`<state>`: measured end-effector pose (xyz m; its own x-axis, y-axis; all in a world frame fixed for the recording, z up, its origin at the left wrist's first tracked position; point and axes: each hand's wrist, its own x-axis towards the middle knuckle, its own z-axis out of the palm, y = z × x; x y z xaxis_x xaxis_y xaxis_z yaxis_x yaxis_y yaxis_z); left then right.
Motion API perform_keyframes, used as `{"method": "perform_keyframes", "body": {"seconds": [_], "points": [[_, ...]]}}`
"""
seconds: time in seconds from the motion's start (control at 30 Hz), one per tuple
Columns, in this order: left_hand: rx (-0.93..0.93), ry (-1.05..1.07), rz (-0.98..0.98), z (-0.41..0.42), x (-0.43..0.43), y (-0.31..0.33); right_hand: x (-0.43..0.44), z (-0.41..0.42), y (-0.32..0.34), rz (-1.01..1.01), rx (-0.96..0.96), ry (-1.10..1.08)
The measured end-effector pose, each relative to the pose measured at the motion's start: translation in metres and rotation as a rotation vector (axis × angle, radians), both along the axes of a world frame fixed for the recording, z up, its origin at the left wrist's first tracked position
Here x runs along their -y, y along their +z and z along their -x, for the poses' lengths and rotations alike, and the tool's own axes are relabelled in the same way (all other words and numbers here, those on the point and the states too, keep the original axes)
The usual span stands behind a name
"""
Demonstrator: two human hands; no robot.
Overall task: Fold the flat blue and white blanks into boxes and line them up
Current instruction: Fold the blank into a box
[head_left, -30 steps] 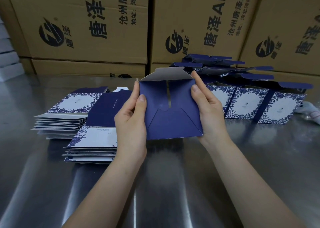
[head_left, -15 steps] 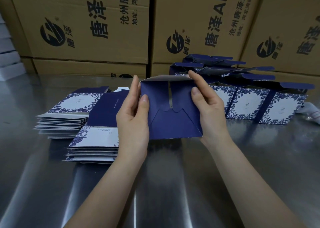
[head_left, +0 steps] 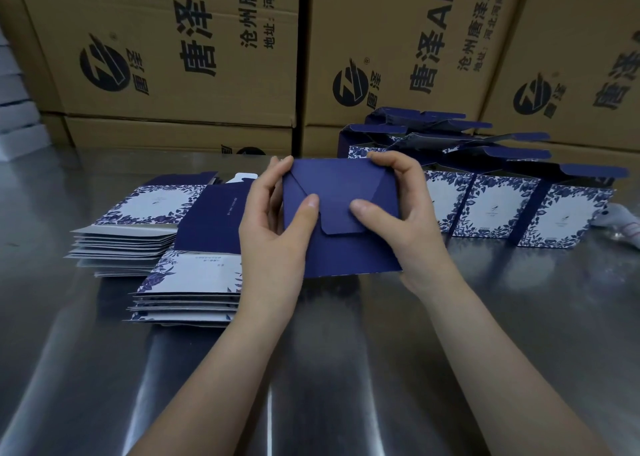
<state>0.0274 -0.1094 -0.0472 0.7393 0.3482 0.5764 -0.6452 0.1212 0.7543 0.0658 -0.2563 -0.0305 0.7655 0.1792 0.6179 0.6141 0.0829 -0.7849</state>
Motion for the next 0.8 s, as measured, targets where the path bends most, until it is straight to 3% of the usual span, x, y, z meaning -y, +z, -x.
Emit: {"method": "perform_keyframes", "body": {"seconds": [0.4,0.8], "points": [[-0.085,-0.005,-0.258,0.0004,-0.0079,-0.0016,0.0064,-0.0052,-0.0004,0.158,-0.013,-0.008],[-0.098,0.163,-0.355,-0.0031,-0.0056,-0.0053,0.001,-0.0061,0.0004,0.26,0.101,-0.255]]}}
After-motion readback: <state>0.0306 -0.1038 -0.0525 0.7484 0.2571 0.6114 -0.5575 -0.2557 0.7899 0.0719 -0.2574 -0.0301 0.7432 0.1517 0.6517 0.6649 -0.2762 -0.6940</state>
